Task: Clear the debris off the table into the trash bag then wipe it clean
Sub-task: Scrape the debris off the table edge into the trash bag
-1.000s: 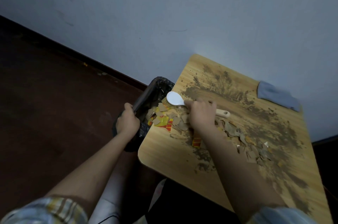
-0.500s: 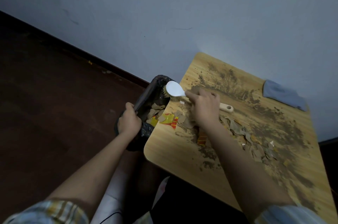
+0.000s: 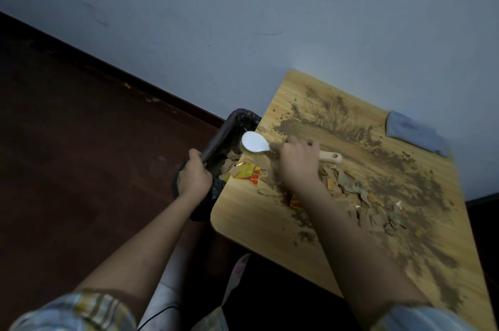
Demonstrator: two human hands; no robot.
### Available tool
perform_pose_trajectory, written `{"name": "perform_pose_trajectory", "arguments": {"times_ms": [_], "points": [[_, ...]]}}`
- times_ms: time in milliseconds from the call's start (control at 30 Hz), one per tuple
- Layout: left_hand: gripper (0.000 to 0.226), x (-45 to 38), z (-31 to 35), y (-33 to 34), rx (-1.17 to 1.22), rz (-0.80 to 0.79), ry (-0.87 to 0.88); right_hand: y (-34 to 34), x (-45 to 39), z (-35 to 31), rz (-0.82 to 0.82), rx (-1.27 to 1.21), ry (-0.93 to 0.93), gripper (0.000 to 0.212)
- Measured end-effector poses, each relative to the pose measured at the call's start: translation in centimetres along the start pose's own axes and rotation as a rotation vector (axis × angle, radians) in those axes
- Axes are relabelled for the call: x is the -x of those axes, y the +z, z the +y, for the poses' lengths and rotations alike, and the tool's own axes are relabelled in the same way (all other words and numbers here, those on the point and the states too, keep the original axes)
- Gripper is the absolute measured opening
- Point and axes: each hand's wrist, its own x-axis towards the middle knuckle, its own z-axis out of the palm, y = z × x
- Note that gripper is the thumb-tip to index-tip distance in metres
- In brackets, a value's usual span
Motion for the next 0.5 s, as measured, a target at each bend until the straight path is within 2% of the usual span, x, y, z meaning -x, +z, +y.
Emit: {"name": "perform_pose_trajectory", "arguments": {"times_ms": [133, 300, 500], "points": [[0.021, 0.3, -0.2, -0.7, 0.006, 0.006, -0.008, 0.0, -1.6, -2.0, 0.022, -0.051, 0.017, 0.039], [0.020, 0.5, -0.2, -1.4, 0.014, 0.016, -0.010, -0.5, -2.2, -1.4, 0.078, -0.065, 0.036, 0.042], [0.017, 0.1, -0.7, -1.9, 0.021, 0.039, 0.004, -1.6, 0.5, 1.3, 0.176, -0.041, -0.095, 0.039]]}}
